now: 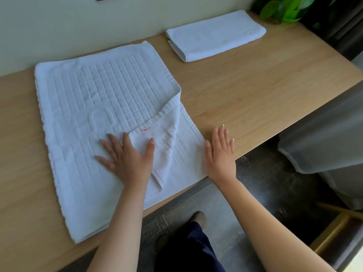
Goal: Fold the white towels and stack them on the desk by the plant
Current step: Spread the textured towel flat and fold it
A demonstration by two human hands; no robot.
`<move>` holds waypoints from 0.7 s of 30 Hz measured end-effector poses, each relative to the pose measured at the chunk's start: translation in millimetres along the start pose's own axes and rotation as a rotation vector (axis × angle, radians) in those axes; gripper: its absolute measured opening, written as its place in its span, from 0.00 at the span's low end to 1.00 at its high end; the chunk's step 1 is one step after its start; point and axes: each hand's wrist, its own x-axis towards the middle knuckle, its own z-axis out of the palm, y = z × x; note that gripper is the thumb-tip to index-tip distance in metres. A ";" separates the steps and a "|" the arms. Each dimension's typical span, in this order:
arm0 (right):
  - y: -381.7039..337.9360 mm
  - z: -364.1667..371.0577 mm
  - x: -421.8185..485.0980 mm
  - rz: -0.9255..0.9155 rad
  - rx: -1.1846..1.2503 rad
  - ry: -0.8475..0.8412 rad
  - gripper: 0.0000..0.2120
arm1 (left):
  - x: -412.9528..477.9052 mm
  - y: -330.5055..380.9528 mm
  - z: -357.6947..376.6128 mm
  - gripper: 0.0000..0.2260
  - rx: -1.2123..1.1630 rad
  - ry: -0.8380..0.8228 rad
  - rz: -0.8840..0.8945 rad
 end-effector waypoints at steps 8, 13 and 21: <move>15.1 -13.0 3.8 0.022 0.222 0.066 0.24 | -34.4 41.7 10.1 0.08 -0.657 0.023 0.258; 21.5 -28.0 10.2 0.101 0.312 0.124 0.23 | -68.9 86.9 28.0 0.07 -0.705 -0.201 0.460; 10.0 -36.2 19.4 0.095 0.361 0.222 0.23 | -62.9 68.1 21.1 0.14 -0.705 -0.427 0.553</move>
